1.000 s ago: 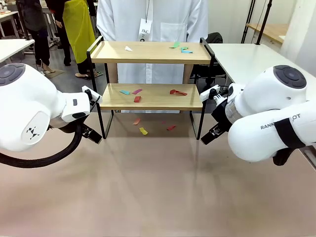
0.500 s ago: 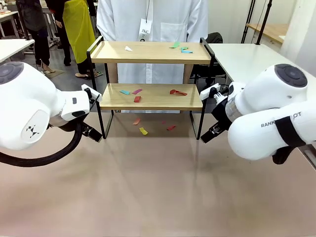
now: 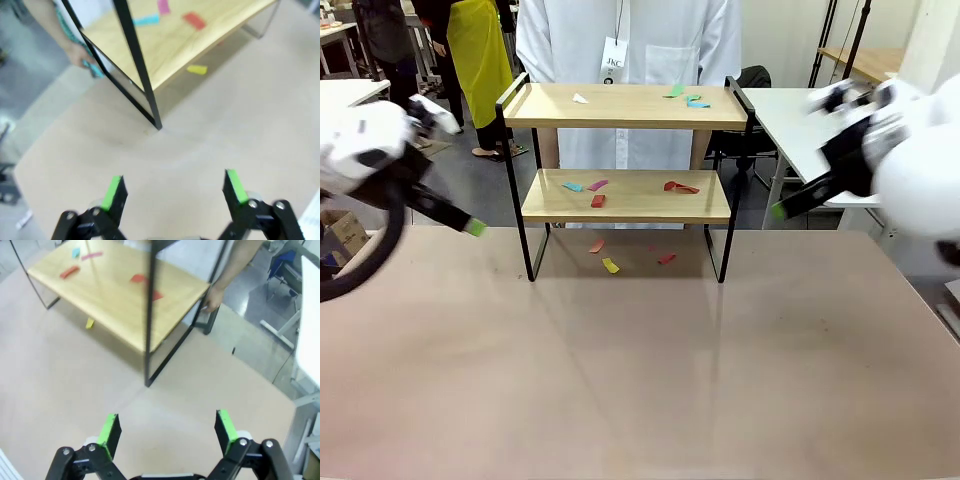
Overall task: Clean the shelf.
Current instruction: Pick up the Duster handed by the human.
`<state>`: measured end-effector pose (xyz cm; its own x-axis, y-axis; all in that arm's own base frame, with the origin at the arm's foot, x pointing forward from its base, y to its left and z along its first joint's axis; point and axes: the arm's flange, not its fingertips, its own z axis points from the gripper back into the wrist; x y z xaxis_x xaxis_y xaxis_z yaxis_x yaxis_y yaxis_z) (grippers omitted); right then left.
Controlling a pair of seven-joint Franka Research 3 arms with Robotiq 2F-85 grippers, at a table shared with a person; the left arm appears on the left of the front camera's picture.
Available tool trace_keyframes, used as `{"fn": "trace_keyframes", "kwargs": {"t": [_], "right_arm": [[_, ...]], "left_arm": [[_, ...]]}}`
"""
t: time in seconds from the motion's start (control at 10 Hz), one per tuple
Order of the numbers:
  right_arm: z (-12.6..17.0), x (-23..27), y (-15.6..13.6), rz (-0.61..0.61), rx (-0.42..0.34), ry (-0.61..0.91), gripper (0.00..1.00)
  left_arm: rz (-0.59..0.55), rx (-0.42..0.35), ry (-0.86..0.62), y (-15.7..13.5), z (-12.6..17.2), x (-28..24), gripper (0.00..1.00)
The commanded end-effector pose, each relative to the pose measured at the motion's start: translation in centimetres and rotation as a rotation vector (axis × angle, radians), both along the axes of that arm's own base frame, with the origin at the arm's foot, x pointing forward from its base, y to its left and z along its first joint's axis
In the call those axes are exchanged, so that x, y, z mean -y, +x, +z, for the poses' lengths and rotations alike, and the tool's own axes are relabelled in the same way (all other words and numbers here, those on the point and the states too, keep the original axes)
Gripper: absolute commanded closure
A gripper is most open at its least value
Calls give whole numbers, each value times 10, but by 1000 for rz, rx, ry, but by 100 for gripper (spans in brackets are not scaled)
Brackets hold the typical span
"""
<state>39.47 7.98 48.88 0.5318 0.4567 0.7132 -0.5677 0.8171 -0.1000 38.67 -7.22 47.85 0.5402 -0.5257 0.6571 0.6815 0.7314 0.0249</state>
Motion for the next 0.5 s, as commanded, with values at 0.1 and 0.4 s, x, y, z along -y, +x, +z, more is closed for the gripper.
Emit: {"fn": "trace_keyframes", "kwargs": {"t": [0.1,0.4], "right_arm": [[-8,101,5,164,89,110,0],[-29,161,17,198,131,172,0]], "left_arm": [[-268,12,-85,16,13,-75,0],[-431,53,-167,40,-1,-123,0]]}}
